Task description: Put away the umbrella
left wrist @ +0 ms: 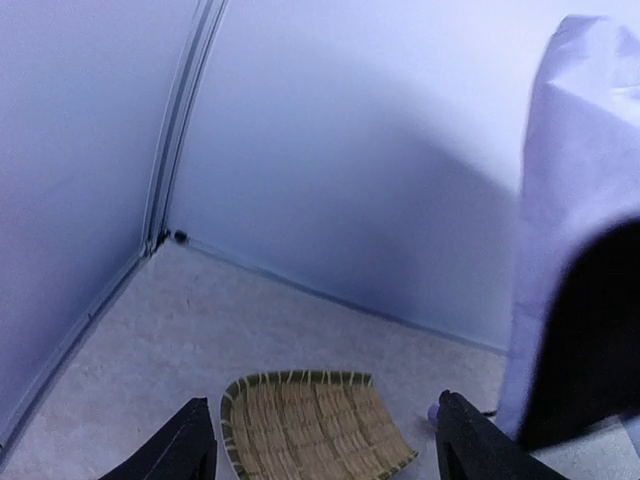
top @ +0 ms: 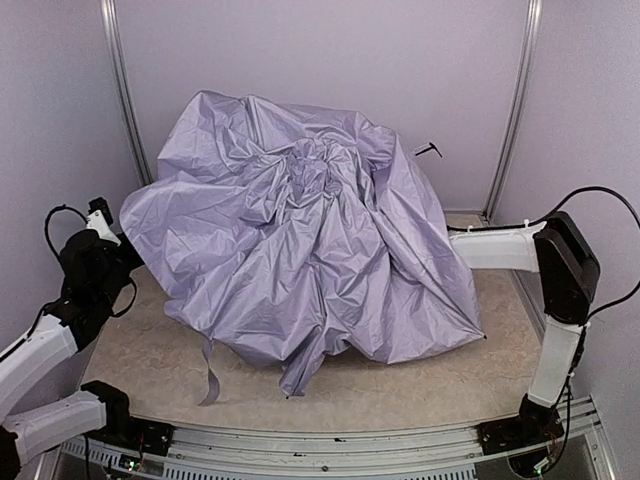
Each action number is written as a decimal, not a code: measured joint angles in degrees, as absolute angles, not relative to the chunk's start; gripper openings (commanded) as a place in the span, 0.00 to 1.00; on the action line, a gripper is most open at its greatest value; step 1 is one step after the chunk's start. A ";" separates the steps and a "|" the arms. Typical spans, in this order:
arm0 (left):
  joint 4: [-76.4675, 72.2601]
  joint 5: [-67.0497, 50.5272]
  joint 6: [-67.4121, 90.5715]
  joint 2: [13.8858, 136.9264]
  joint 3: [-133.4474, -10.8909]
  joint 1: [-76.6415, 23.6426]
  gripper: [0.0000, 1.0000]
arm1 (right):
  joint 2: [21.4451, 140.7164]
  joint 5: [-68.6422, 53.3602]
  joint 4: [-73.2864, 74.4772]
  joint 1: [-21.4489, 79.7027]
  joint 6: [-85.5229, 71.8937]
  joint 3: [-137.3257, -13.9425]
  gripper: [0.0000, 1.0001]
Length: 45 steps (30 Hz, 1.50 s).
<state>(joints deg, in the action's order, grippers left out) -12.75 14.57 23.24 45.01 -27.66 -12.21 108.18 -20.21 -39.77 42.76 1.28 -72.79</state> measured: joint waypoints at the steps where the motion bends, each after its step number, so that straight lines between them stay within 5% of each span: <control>1: -12.78 15.11 22.98 43.29 -28.08 -12.58 0.68 | 107.31 -19.81 -36.16 42.76 0.60 -74.50 0.00; 11: -12.99 26.39 19.11 35.75 -36.18 -19.22 0.66 | 105.10 -16.36 6.72 42.68 -4.45 -97.95 0.00; 17: -12.12 26.26 14.70 39.44 -41.28 -20.97 0.75 | 102.04 -20.18 15.35 42.57 -2.98 -98.08 0.00; 27: -12.78 -17.63 12.03 53.84 -56.23 -22.02 0.99 | 101.06 -28.71 16.01 42.57 3.75 -96.33 0.00; 40: -2.00 -24.67 2.07 76.34 -77.43 -35.99 0.98 | 102.98 -32.14 14.74 45.30 2.90 -98.04 0.00; 45: -1.45 -21.76 0.69 79.24 -79.72 -36.12 0.78 | 104.38 -31.51 17.02 45.78 1.96 -100.92 0.01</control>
